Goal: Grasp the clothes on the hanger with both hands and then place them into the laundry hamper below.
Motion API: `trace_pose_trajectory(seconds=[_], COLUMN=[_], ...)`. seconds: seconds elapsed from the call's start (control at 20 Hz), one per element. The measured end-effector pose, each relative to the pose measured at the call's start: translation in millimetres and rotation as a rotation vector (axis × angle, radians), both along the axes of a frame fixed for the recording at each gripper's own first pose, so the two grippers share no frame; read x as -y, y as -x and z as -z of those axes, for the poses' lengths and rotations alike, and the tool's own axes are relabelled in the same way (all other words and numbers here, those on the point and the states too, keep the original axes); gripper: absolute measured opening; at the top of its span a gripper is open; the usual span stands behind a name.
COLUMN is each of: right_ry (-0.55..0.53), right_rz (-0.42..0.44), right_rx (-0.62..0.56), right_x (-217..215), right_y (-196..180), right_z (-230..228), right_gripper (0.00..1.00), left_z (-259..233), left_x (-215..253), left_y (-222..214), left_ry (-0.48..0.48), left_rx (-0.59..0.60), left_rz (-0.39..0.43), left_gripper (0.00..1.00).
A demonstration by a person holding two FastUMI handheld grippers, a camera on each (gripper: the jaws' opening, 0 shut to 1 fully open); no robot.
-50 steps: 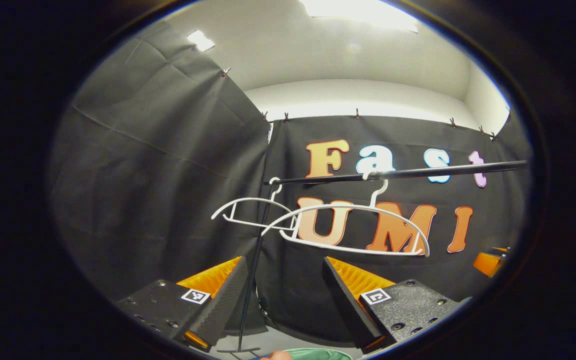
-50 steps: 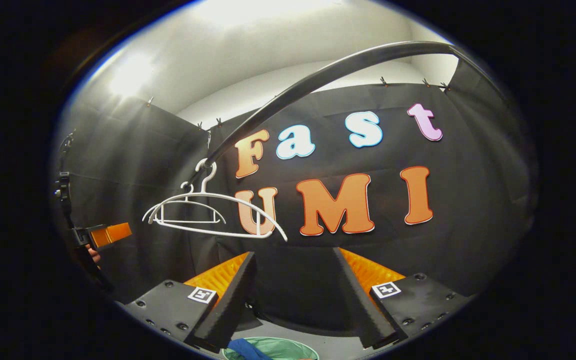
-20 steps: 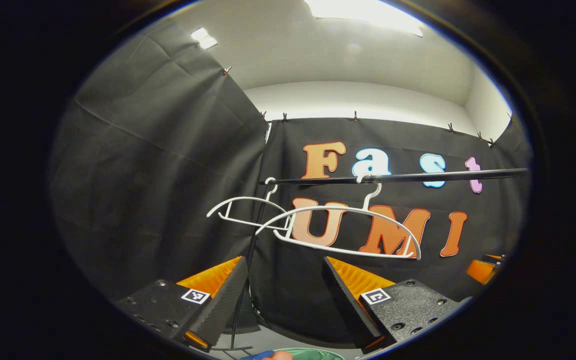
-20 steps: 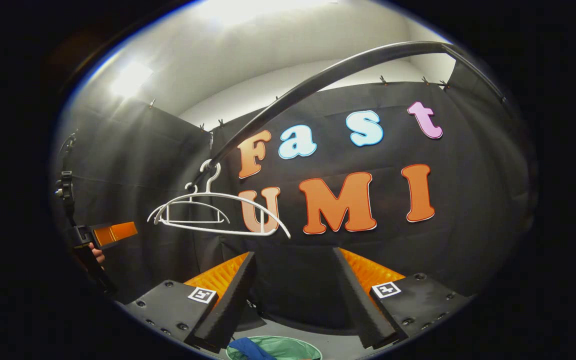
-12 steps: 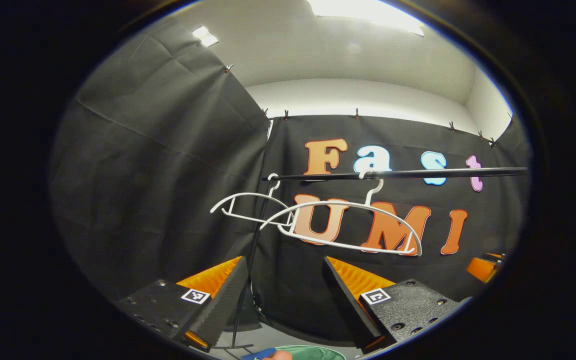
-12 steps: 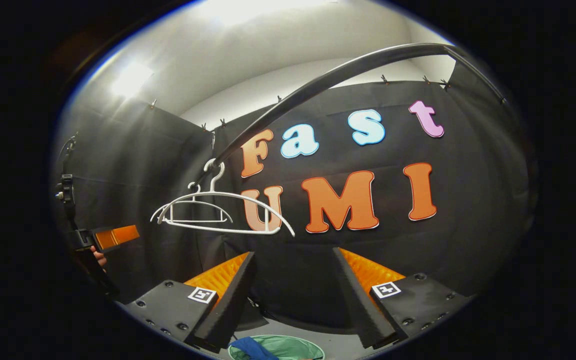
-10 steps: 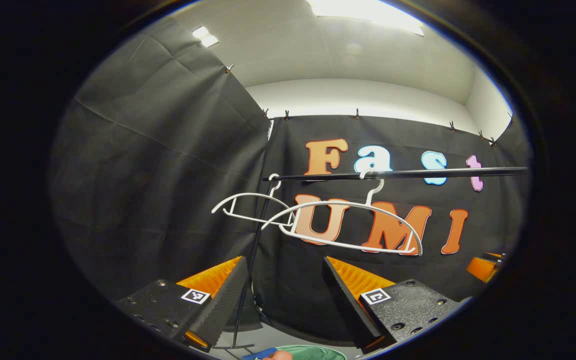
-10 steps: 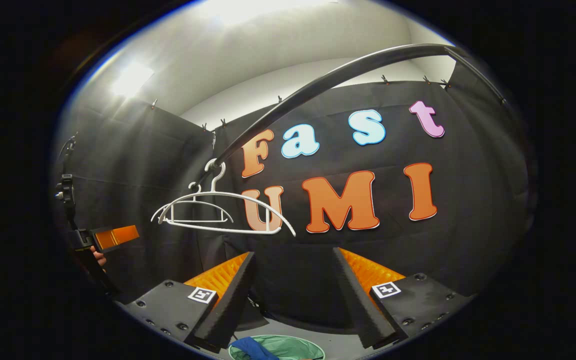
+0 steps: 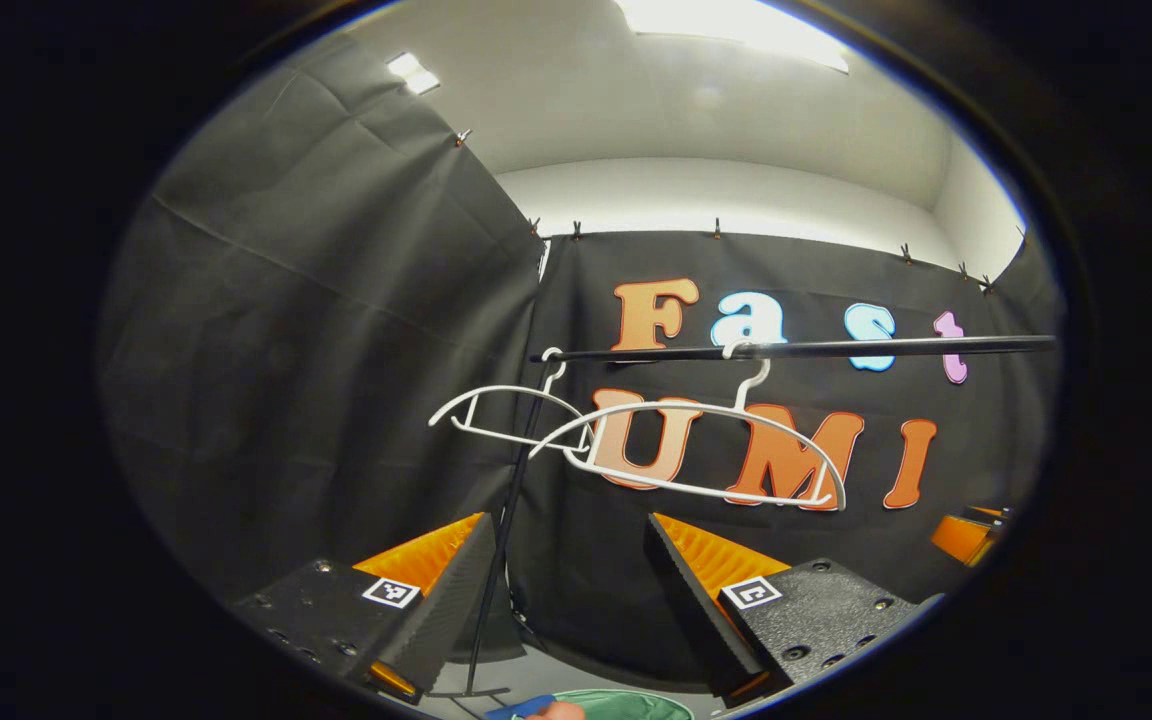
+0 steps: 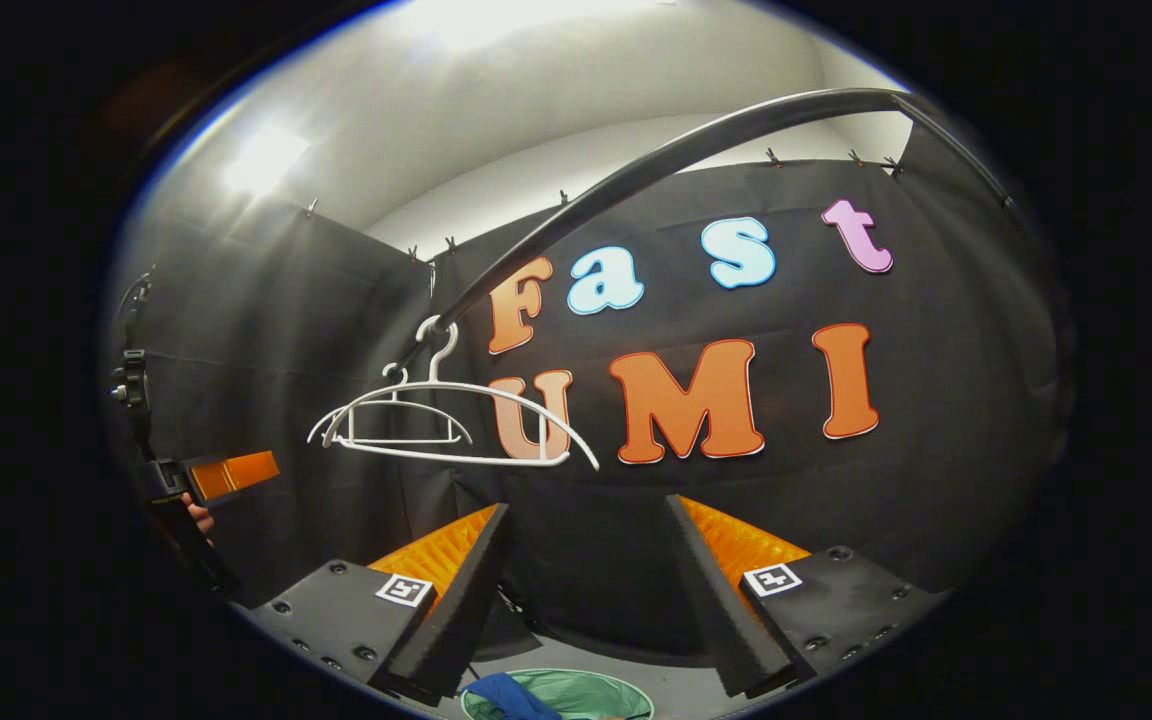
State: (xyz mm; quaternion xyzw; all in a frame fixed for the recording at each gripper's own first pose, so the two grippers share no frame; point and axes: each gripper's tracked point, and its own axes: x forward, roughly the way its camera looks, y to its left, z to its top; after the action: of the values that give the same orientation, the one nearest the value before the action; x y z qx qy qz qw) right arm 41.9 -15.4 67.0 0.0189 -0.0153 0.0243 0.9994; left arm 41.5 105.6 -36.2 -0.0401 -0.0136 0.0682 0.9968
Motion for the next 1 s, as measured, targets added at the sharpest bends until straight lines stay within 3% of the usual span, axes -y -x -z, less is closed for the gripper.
trace_pose_trajectory(seconds=[0.45, 0.5, 0.85, 0.9, 1.0], right_ry=[0.005, 0.006, 0.02, 0.019, 0.017], right_rz=[0.002, 0.0, 0.005, 0.006, 0.003], right_rx=[0.0, 0.0, 0.013, 0.017, 0.015], right_x=[3.2, 3.1, 5.0, 4.9, 2.9], right_y=[7.8, 7.7, 12.6, 13.2, 13.9], right_z=[-2.3, -1.2, -8.9, -9.1, -8.3], right_gripper=[0.89, 0.89, 0.89, 0.89, 0.89], left_z=[-1.3, -1.2, 0.7, 0.9, -0.6], left_x=[0.1, -0.3, 1.5, 2.0, 1.1], left_y=[1.2, 1.2, 2.8, 2.8, 3.7], left_ry=[-0.007, -0.007, 0.006, 0.006, 0.001], left_rx=[0.005, 0.005, -0.002, -0.003, 0.003], left_rz=[0.004, 0.004, 0.006, 0.007, 0.007], left_gripper=[0.95, 0.91, 0.95, 0.91, 0.95])
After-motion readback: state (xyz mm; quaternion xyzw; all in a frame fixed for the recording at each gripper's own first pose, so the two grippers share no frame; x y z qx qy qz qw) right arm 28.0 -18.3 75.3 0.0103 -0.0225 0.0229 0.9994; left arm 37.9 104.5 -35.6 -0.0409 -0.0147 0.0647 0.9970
